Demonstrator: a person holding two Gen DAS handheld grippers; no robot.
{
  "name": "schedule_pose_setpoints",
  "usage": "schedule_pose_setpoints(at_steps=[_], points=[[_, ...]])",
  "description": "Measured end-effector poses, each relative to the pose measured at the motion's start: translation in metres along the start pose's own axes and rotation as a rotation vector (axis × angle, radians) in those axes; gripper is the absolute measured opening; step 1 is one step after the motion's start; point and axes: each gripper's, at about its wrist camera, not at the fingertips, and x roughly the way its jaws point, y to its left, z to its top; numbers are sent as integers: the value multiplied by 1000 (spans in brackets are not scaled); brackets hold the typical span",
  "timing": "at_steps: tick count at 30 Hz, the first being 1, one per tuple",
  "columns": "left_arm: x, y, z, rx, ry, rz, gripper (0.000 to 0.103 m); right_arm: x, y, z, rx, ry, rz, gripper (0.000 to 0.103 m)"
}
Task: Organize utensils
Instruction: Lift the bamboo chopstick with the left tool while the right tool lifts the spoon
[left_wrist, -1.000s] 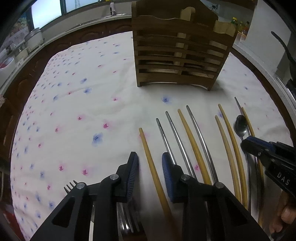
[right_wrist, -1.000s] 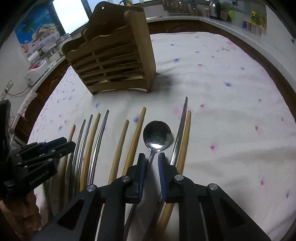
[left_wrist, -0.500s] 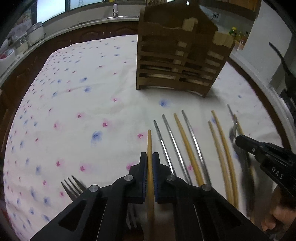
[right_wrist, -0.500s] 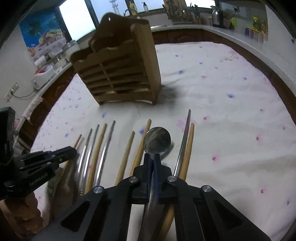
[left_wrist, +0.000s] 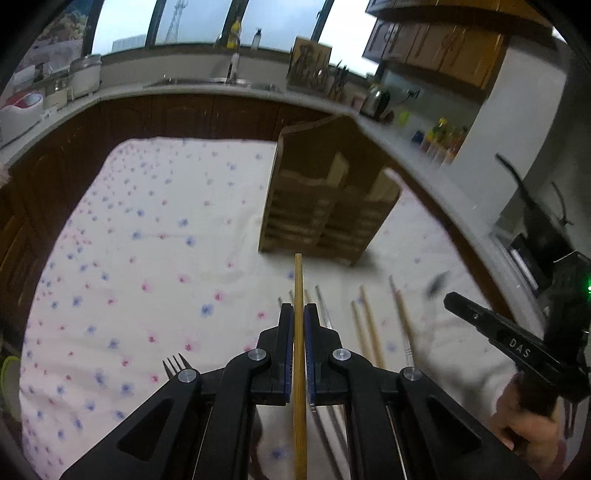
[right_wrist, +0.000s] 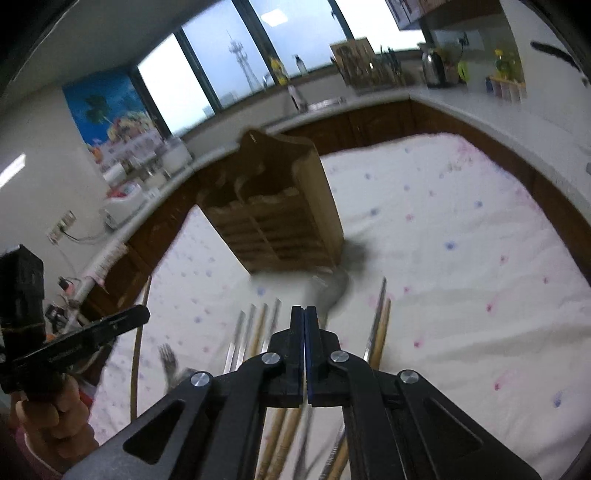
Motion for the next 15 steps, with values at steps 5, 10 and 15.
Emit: schedule_pose_setpoints(at_steps=[5,10,15], points=[[-33,-3,-4,10,-50,-17,3,-3,0,4,-16,3,-35,0],[-46,0,-7,-11,-71,-30,3,32,-17,-5,18,85,-5,35],[-45,4,-7,-26,-69,-28,3,73,-17,-12,-9,179,70,43]])
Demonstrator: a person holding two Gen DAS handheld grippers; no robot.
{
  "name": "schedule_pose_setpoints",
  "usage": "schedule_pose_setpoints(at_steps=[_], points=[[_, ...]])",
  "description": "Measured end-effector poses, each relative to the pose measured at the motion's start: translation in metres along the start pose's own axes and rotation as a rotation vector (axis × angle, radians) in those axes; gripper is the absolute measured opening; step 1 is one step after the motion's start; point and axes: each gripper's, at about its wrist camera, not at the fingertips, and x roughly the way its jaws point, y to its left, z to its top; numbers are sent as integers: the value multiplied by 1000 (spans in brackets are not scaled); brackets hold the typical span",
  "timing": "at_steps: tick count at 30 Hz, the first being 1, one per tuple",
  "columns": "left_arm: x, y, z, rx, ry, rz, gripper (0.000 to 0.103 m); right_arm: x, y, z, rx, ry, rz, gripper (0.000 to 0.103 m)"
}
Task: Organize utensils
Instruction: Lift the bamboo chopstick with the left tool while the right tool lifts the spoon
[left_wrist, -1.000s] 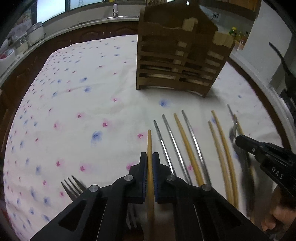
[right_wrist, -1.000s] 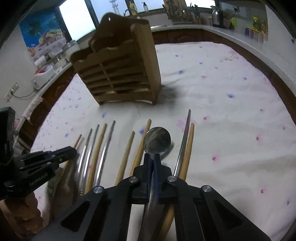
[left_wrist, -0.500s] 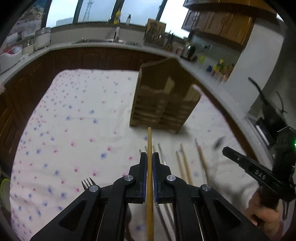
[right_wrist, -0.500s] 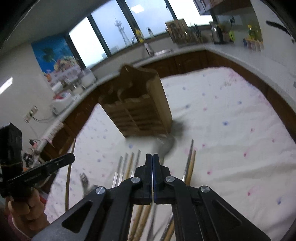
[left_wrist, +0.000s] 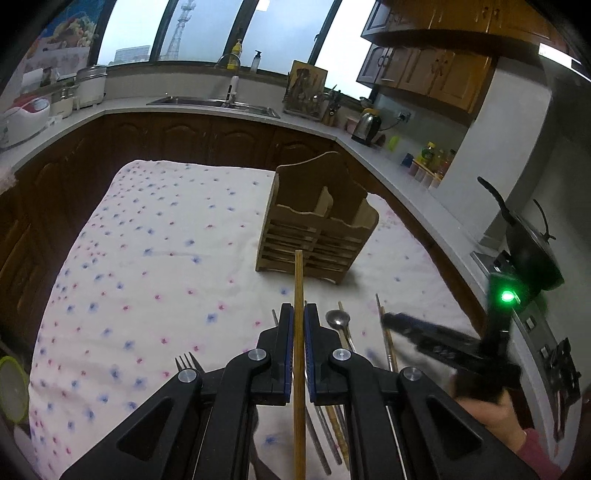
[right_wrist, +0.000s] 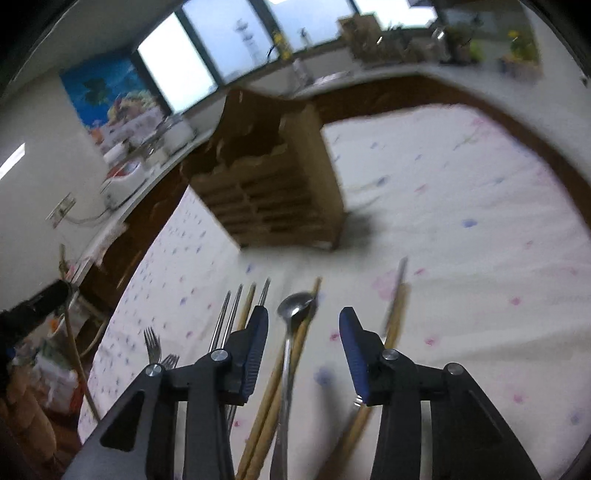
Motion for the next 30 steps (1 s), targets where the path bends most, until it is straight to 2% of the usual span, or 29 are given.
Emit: schedule_pose_setpoints(at_steps=[3,7,10,12,15,23,30], points=[[5,5,1,-15,8,-2,3,22,6,4,-26,53,18,42],[13,8,4,-34,14,0,3,43,15,2,-72,114,-46,39],[16,10,7,-40,14,-2,3,48,23,-3,-111,122,-96,35],[17,11,7,-42,14,-4,3,49,27,-6,-144,114,-140,21],[20,11,7,-36,15,-10,4,43,28,-5,-156,91,-167,5],[15,15,5,-46,3,-23,3,0,23,3,-85,-9,-72,4],[-5,15,13,-46,-58,-36,3,-47,34,17,-65,-147,-17,2]])
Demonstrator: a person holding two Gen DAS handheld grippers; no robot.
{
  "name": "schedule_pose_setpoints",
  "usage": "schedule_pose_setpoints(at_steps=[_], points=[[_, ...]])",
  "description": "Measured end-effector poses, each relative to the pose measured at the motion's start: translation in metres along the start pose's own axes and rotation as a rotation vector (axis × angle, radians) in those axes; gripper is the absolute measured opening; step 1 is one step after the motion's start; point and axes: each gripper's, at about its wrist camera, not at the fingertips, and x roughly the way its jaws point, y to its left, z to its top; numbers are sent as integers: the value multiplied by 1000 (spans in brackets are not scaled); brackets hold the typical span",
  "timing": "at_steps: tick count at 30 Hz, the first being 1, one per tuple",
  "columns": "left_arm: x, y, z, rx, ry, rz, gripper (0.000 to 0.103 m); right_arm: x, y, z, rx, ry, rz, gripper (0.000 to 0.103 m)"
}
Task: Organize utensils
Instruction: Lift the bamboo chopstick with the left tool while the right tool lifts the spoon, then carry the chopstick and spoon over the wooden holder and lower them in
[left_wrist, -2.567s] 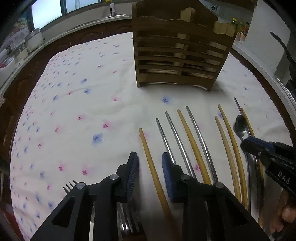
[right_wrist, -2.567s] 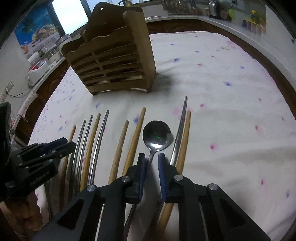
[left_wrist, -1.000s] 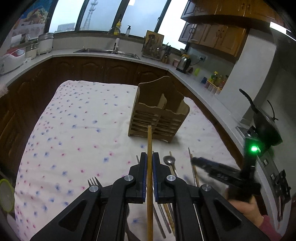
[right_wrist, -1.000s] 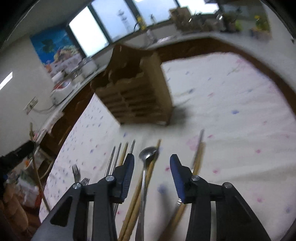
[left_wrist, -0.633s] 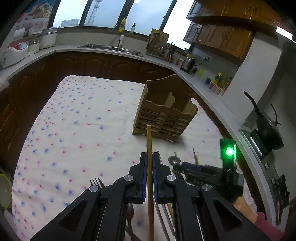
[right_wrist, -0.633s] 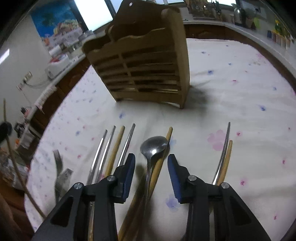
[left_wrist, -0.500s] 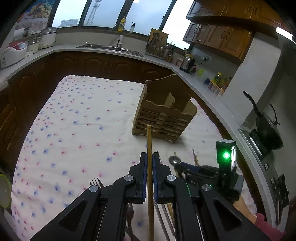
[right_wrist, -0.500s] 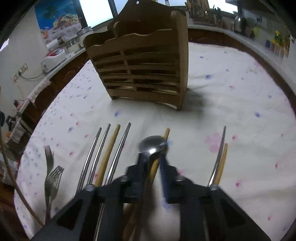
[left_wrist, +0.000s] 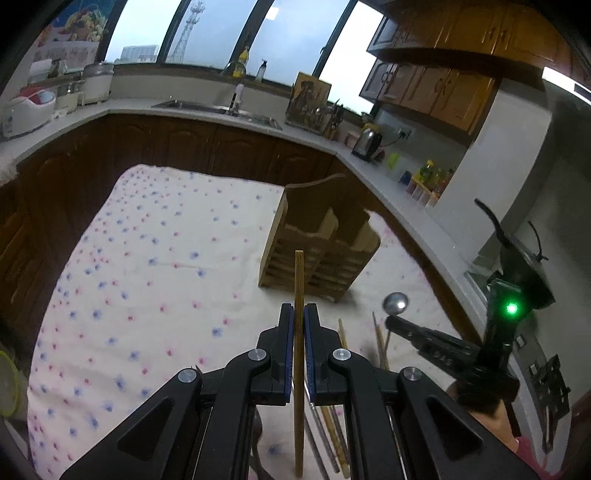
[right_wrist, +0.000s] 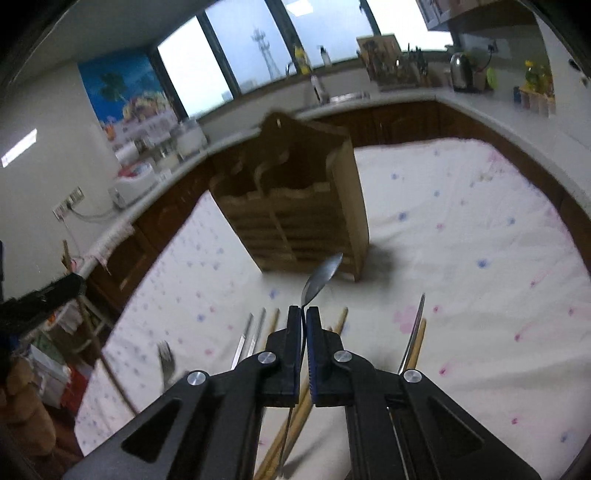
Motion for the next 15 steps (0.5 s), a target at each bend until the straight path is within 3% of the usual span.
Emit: schedule_pose_setpoints(at_steps=[15], points=[[-24,1,18,14,-100,-17,3,-45,15,41,-28,-191,-4,2]])
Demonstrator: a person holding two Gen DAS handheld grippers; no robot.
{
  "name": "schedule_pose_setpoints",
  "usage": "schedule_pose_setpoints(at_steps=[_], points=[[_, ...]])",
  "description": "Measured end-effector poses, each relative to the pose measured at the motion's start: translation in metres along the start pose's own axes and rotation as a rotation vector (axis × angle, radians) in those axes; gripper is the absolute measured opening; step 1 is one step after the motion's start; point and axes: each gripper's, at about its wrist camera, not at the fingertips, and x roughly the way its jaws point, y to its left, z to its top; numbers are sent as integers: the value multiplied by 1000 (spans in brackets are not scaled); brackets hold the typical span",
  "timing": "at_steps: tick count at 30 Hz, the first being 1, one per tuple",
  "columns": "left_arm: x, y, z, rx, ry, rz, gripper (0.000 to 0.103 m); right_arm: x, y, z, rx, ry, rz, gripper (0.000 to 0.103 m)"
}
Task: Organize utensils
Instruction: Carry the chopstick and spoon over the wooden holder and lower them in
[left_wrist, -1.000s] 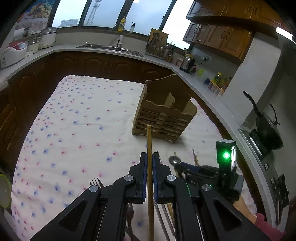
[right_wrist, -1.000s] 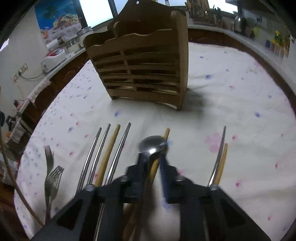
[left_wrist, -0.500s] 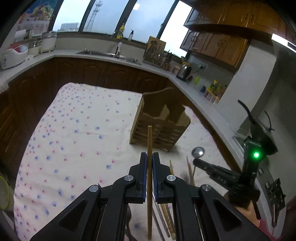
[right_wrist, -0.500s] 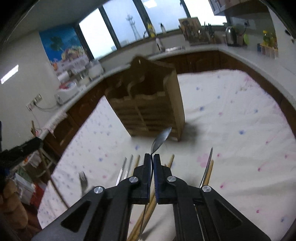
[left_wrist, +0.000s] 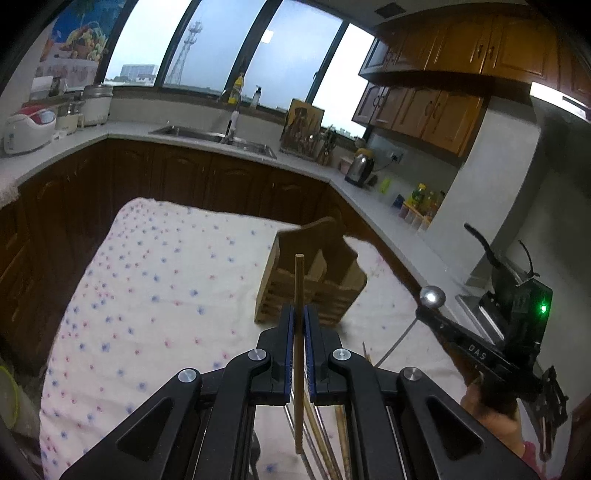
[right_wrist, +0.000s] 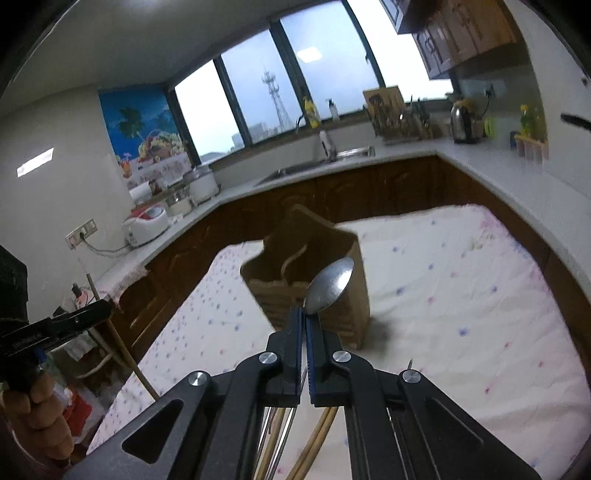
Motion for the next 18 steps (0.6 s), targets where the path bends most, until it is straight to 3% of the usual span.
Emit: schedule_pose_setpoints(at_steps=[18], points=[[12,3,46,40,-188,-4,3,5,-1,55,-54,-173,-94,2]])
